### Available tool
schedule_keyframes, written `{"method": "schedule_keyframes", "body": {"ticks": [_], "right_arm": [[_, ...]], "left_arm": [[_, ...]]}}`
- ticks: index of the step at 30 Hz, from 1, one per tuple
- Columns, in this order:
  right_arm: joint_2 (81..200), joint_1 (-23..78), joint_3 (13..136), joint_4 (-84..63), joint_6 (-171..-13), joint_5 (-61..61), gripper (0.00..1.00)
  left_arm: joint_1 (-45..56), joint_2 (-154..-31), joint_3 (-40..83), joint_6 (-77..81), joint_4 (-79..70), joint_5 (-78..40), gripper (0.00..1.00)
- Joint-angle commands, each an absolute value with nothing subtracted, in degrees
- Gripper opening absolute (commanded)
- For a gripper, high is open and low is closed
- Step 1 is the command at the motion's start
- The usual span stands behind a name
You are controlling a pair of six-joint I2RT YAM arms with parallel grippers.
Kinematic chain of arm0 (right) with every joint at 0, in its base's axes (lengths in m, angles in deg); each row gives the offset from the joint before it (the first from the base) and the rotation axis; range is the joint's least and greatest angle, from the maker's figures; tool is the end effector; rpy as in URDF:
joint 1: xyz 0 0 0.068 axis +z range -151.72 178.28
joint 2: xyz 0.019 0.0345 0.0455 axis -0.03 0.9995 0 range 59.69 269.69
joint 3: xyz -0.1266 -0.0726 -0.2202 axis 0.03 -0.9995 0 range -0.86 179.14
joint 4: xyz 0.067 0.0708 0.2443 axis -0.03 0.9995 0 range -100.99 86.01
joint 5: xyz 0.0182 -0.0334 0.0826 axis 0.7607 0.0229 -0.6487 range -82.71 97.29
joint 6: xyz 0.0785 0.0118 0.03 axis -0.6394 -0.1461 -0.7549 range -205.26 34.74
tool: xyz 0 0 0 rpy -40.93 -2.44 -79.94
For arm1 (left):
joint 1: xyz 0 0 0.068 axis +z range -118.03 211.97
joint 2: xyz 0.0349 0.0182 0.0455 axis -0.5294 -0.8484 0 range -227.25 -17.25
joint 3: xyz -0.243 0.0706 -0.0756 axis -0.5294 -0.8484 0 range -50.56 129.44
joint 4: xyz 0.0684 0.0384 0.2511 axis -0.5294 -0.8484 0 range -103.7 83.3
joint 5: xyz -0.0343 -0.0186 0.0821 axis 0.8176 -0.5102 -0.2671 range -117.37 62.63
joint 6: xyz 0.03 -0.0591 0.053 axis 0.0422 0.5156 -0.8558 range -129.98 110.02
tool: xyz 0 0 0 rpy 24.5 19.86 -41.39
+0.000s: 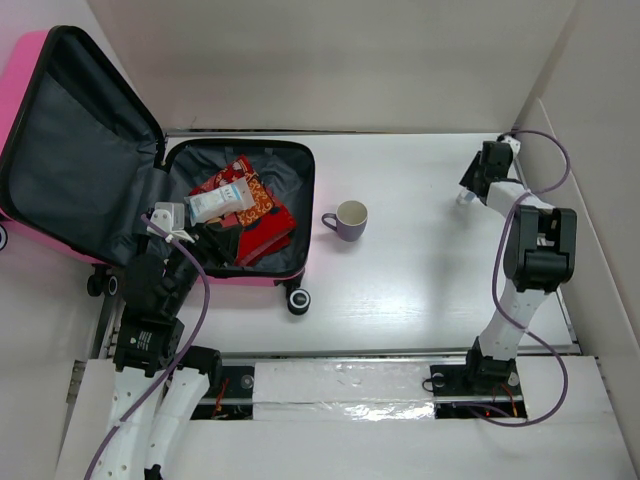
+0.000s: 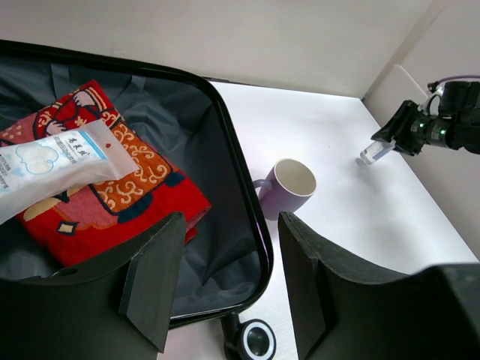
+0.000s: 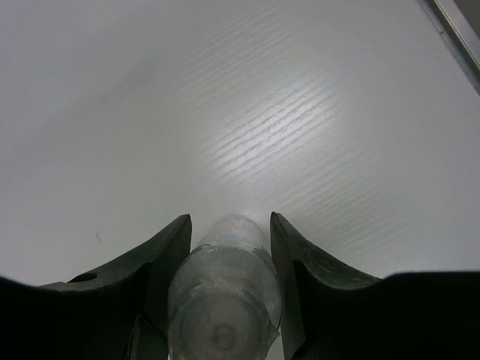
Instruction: Pack the luggage
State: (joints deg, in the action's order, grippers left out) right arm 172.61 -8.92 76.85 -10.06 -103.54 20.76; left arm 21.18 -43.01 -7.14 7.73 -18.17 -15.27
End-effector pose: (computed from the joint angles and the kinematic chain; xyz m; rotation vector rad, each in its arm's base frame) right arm 0.4679 -0.0767 0.1687 0.6088 2.0991 -0.1494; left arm 0.1477 -0.0440 0.3721 0.0850 1.4872 -0.5578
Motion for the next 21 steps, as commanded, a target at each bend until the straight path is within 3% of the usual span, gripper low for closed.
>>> {"method": "schedule_keyframes", "body": {"ticks": [1,5,10,14,21], "right_arm": [[162.4,-4.3,76.3,-14.4,-103.0,18.5,0.35],[156.1,4.2,76.3,-17.6,-102.2,11.0,0.35],[157.2,17.5,82.6,-20.6,-101.9,4.7,0.35],[165.9,27.8,91.1,-21.5,-101.5,3.1,0.35],[184.1,36.8,113.6,-16.3,-102.8,-1.3,0.36]], "left_arm": [[21.0,-43.4,-5.6,7.8,-15.5,-14.2,0.50],[21.0,-43.4,-5.8,7.9,-15.4,-14.0,0.50],[21.0,-43.5,-6.1,7.9,-15.2,-14.1,0.50],[21.0,-43.7,-6.0,7.9,-15.3,-14.4,0.50],[21.0,-43.4,-6.3,7.9,-15.2,-14.6,0.50]]}}
